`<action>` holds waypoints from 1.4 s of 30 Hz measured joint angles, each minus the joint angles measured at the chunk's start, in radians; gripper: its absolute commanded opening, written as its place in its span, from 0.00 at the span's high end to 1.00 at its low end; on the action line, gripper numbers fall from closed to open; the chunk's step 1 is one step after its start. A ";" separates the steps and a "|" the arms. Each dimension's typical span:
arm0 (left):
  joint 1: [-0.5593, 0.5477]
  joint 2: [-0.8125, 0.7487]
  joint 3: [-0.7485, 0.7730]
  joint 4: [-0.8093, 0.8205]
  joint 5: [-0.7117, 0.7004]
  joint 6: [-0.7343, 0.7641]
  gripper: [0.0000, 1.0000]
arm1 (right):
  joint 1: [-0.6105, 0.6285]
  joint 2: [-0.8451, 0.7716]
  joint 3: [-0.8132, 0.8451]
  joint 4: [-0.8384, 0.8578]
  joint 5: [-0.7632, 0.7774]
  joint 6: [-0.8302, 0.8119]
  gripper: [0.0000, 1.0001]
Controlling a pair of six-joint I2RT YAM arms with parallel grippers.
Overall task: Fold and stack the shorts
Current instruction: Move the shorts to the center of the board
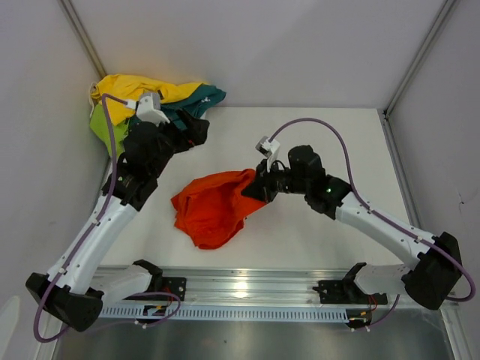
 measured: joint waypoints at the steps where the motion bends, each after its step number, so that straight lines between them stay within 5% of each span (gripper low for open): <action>1: -0.004 0.002 -0.016 0.009 0.048 0.013 0.01 | -0.006 0.015 0.050 -0.057 -0.016 0.007 1.00; 5: -0.038 -0.049 -0.116 0.037 0.146 0.048 0.01 | -0.064 0.064 0.160 -0.200 -0.071 0.077 1.00; 15: -0.139 -0.272 -0.374 0.093 0.232 0.106 0.01 | -0.494 0.296 0.212 -0.285 -0.306 0.377 1.00; 25: -0.512 -0.185 -0.500 0.169 0.085 0.212 0.01 | -0.567 0.428 0.326 -0.341 -0.266 0.383 1.00; 31: -0.560 -0.036 -0.481 0.177 -0.019 0.262 0.01 | -0.610 0.517 0.446 -0.459 -0.123 0.233 1.00; 42: -0.583 0.169 -0.328 0.172 -0.172 0.339 0.01 | -0.517 0.421 0.429 -0.521 -0.006 0.106 1.00</action>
